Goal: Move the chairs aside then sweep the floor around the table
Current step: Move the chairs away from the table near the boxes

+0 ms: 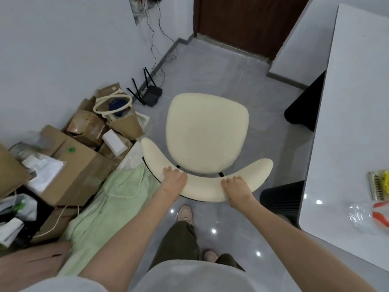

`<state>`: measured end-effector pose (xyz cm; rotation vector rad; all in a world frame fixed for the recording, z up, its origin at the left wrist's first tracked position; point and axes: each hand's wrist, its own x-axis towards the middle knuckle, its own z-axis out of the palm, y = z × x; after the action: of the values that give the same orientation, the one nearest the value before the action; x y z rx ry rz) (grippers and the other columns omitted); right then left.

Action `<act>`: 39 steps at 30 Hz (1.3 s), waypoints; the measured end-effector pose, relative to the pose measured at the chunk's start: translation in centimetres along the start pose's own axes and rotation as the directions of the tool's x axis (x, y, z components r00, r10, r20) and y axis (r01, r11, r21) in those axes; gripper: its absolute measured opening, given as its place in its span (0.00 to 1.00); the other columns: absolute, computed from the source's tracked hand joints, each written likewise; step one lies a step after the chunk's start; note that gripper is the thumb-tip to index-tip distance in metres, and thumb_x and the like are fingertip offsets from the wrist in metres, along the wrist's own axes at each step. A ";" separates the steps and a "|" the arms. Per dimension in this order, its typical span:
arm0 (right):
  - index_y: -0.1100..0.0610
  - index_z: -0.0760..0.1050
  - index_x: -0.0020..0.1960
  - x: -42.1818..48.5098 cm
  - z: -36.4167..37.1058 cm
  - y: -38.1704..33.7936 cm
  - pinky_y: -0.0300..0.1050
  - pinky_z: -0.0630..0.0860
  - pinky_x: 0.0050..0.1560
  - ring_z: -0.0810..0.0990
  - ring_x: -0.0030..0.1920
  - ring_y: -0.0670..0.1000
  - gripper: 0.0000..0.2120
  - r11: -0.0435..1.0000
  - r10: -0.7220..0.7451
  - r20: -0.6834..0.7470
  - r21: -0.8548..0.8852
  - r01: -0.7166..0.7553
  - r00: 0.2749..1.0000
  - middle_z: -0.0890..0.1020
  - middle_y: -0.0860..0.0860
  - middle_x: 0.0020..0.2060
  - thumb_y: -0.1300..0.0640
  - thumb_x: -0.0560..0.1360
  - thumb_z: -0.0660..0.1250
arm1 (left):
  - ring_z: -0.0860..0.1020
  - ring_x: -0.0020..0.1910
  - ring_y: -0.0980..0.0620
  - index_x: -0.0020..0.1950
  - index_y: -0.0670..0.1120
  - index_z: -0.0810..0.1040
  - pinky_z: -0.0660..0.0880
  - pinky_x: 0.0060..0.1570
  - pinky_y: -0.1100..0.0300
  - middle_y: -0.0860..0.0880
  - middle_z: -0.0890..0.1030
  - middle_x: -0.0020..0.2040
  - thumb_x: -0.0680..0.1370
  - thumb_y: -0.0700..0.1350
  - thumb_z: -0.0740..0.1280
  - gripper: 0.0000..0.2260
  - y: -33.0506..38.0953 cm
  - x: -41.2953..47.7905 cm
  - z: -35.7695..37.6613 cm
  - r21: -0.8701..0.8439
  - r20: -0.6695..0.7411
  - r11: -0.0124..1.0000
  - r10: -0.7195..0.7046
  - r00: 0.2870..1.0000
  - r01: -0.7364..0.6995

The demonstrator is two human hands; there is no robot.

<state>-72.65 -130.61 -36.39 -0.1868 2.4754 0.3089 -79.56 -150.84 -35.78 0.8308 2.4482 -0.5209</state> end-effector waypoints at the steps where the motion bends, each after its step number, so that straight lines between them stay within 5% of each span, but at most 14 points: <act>1: 0.59 0.66 0.66 -0.4 0.3 -0.2 0.46 0.66 0.65 0.75 0.60 0.56 0.25 1.000 -0.001 -0.002 -0.005 0.001 1.000 0.77 0.55 0.59 0.60 0.71 0.69 | 0.71 0.59 0.42 0.67 0.43 0.67 0.66 0.59 0.52 0.42 0.74 0.60 0.71 0.37 0.69 0.26 0.3 -0.5 0.2 0.005 -0.002 1.000 -0.003 1.000 0.003; 21: 0.59 0.69 0.63 -17.2 12.0 -2.9 0.43 0.68 0.59 0.78 0.58 0.54 0.21 0.947 -0.274 -0.046 -0.184 0.262 0.960 0.79 0.54 0.57 0.61 0.72 0.68 | 0.71 0.59 0.41 0.68 0.43 0.66 0.66 0.59 0.51 0.42 0.73 0.60 0.73 0.38 0.67 0.24 18.0 -19.0 8.5 -0.099 0.074 0.966 -0.231 0.970 0.237; 39: 0.58 0.71 0.60 -28.6 21.3 -3.1 0.43 0.69 0.58 0.78 0.56 0.54 0.19 0.949 -0.261 -0.053 -0.199 0.246 0.964 0.80 0.53 0.55 0.61 0.71 0.69 | 0.72 0.56 0.43 0.65 0.44 0.68 0.67 0.55 0.54 0.44 0.75 0.57 0.70 0.37 0.69 0.24 29.8 -27.6 12.4 -0.143 0.046 0.955 -0.257 0.965 0.261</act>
<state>-37.14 -126.24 -36.06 -0.6042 2.4610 0.4349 -37.24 -147.44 -35.90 0.4420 2.5496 -0.4314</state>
